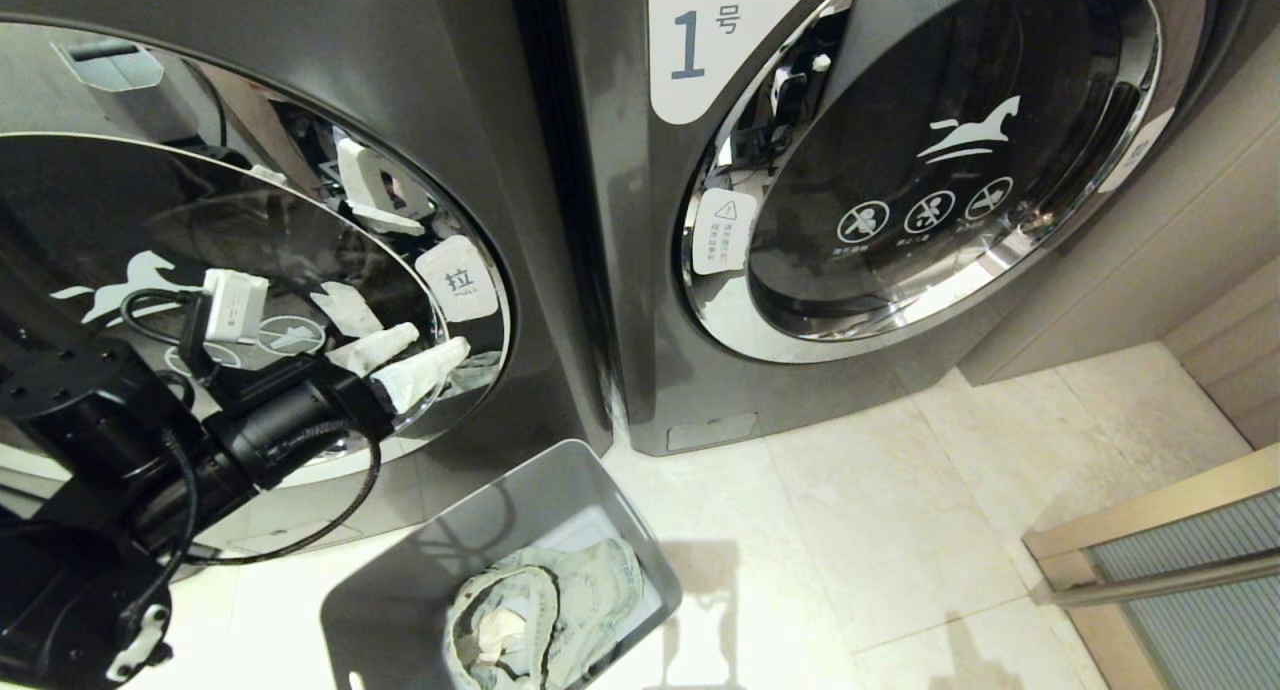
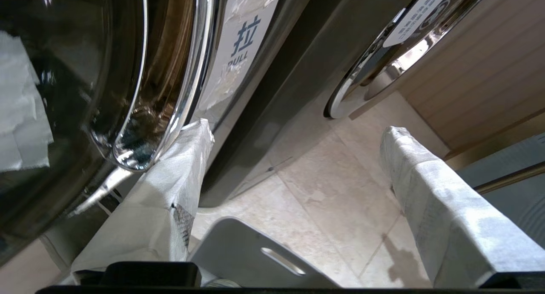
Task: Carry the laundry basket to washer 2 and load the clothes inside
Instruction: Open the lid of the washing machine
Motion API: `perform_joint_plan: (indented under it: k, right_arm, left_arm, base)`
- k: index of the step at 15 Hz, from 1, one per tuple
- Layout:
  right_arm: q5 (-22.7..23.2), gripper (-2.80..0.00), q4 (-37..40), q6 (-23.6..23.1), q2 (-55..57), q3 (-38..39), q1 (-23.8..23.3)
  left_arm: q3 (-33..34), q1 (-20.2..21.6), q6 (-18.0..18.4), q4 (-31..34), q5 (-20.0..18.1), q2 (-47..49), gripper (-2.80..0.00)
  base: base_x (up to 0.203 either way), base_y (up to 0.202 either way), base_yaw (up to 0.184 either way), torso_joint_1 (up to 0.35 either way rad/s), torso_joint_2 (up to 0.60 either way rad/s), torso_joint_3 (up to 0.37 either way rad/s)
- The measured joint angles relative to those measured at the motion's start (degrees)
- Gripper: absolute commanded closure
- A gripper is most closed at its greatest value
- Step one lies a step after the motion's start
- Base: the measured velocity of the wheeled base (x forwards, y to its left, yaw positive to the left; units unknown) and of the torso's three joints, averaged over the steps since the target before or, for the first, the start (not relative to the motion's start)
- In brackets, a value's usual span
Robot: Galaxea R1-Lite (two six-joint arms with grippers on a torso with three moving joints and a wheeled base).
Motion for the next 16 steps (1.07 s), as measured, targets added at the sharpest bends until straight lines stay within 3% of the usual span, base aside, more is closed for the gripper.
perform_joint_plan:
  k: [7, 10, 16]
  right_arm:
    - [0.0, 0.00, 0.0, 0.0, 0.0, 0.0, 0.0]
    - [0.0, 0.00, 0.0, 0.0, 0.0, 0.0, 0.0]
    - [0.0, 0.00, 0.0, 0.0, 0.0, 0.0, 0.0]
  left_arm:
    - [5.1, 0.1, -5.3, 0.0, -0.1, -1.3, -2.80]
    - [4.7, 0.3, -5.1, 0.0, 0.6, -0.5, -2.80]
    - [-4.7, 0.6, -5.1, 0.0, 2.9, 5.4, -2.80]
  base:
    - [0.000, 0.000, 0.000, 0.000, 0.00, 0.000]
    - [0.000, 0.000, 0.000, 0.000, 0.00, 0.000]
    - [0.000, 0.000, 0.000, 0.000, 0.00, 0.000]
